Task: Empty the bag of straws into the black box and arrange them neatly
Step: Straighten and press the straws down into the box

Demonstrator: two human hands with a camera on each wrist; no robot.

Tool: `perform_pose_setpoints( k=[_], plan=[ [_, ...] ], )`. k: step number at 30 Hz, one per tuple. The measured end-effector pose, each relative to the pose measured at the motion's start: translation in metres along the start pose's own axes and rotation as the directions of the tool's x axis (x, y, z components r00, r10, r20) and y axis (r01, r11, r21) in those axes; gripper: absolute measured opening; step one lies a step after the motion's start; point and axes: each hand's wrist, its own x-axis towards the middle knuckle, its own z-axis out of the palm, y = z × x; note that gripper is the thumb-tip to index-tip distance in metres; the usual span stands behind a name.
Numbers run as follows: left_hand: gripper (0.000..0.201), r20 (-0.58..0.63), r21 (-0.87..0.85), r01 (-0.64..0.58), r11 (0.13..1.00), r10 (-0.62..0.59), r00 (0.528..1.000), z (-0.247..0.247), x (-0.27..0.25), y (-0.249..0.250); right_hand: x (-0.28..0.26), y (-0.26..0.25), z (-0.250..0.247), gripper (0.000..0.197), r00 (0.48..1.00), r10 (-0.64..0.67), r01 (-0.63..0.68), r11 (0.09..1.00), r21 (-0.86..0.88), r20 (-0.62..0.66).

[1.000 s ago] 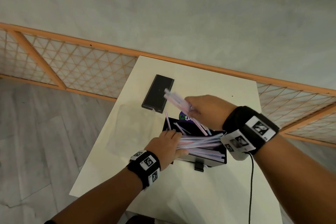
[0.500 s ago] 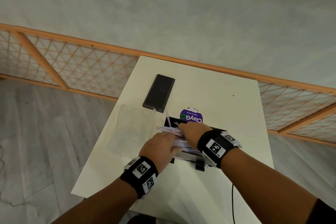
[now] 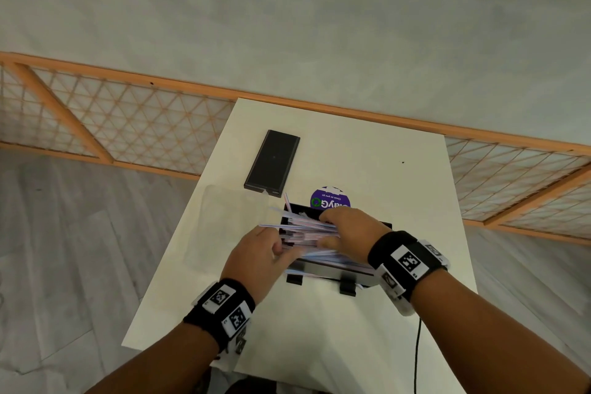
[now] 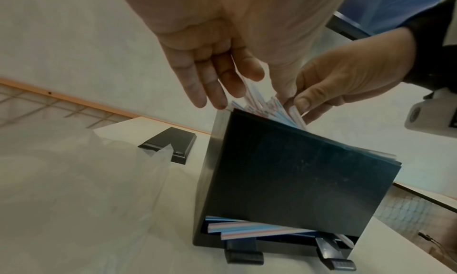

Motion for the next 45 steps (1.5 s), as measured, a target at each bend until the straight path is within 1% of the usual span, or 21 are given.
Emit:
perform_pose_setpoints(
  k=[5,8,10,11,12,15,17,19,21,24,26,28,29,31,33,36,37,39,42,43,45],
  plan=[
    [0.050,-0.066,0.004,0.011,1.000,-0.011,0.998,-0.007,-0.005,-0.001,-0.012,0.010,-0.006,0.047,0.999,0.035,-0.034,0.999,0.038,-0.033],
    [0.043,-0.158,-0.075,0.062,0.995,-0.073,0.985,-0.008,-0.001,-0.004,-0.018,0.015,-0.005,0.058,0.998,0.044,-0.046,0.998,0.035,0.037],
    [0.035,-0.220,-0.173,0.120,0.978,-0.157,0.963,-0.005,0.005,-0.004,-0.018,0.017,-0.001,0.065,0.997,0.048,-0.050,0.998,0.026,0.060],
    [0.036,-0.214,-0.228,0.158,0.961,-0.208,0.955,-0.002,0.009,-0.003,-0.018,0.016,0.001,0.065,0.997,0.050,-0.052,0.998,0.032,0.059],
    [0.043,-0.180,-0.282,0.197,0.939,-0.253,0.951,0.001,0.014,-0.001,-0.017,0.015,0.004,0.064,0.997,0.050,-0.053,0.998,0.042,0.053],
    [0.070,-0.013,-0.404,0.310,0.860,-0.344,0.939,0.008,0.026,0.008,-0.010,0.010,0.013,0.065,0.998,0.055,-0.057,0.997,0.058,0.038],
    [0.074,0.050,-0.445,0.355,0.822,-0.373,0.926,0.012,0.032,0.014,-0.004,0.013,0.021,0.066,0.998,0.054,-0.055,0.997,0.055,0.018],
    [0.065,0.042,-0.451,0.354,0.820,-0.376,0.926,0.015,0.036,0.015,0.000,0.015,0.026,0.056,0.999,0.045,-0.045,0.999,0.021,0.017],
    [0.052,-0.010,-0.435,0.318,0.842,-0.357,0.934,0.016,0.035,0.016,0.001,0.010,0.024,0.046,0.998,0.028,-0.026,0.999,-0.031,0.047],
    [0.039,-0.110,-0.434,0.284,0.855,-0.364,0.925,0.015,0.035,0.016,0.000,0.012,0.023,0.050,0.998,0.027,-0.023,0.998,-0.054,0.065],
    [0.047,-0.145,-0.484,0.295,0.824,-0.408,0.901,0.009,0.040,0.019,0.000,0.015,0.023,0.057,1.000,0.013,-0.013,0.999,-0.034,0.018],
    [0.063,-0.111,-0.502,0.318,0.805,-0.425,0.899,0.003,0.049,0.017,0.001,0.013,0.021,0.062,1.000,0.007,-0.007,1.000,0.010,-0.025],
    [0.066,-0.067,-0.474,0.335,0.814,-0.413,0.908,0.004,0.052,0.015,0.001,0.012,0.020,0.064,0.999,0.014,-0.013,0.999,0.034,-0.036],
    [0.062,0.032,-0.372,0.342,0.863,-0.356,0.934,0.007,0.055,0.015,0.005,0.010,0.021,0.063,0.999,0.023,-0.021,0.998,0.066,-0.035],
    [0.055,0.081,-0.299,0.277,0.913,-0.265,0.961,0.013,0.050,0.019,0.009,0.007,0.025,0.061,0.999,0.040,-0.038,0.997,0.065,-0.023],
    [0.045,0.091,-0.281,0.154,0.947,-0.133,0.987,0.020,0.036,0.027,0.015,0.005,0.032,0.067,0.998,0.060,-0.060,0.997,0.040,-0.010],
    [0.049,0.108,-0.292,0.114,0.950,-0.085,0.990,0.024,0.032,0.026,0.016,0.005,0.034,0.069,0.998,0.066,-0.065,0.997,0.038,-0.005],
    [0.072,0.149,-0.293,0.046,0.955,-0.002,0.989,0.031,0.028,0.020,0.018,0.006,0.037,0.078,0.997,0.080,-0.080,0.997,0.014,0.011],
    [0.104,0.191,-0.121,-0.069,0.990,0.091,0.977,0.036,0.028,0.010,0.024,0.008,0.041,0.096,0.994,0.102,-0.098,0.992,-0.074,0.046],
    [0.107,0.221,-0.058,-0.108,0.992,0.118,0.968,0.034,0.028,0.008,0.025,0.009,0.042,0.100,0.992,0.110,-0.104,0.990,-0.098,0.061],
    [0.108,0.294,0.043,-0.188,0.981,0.168,0.941,0.029,0.027,0.006,0.027,0.010,0.043,0.096,0.988,0.128,-0.117,0.985,-0.129,0.081]
  ],
)
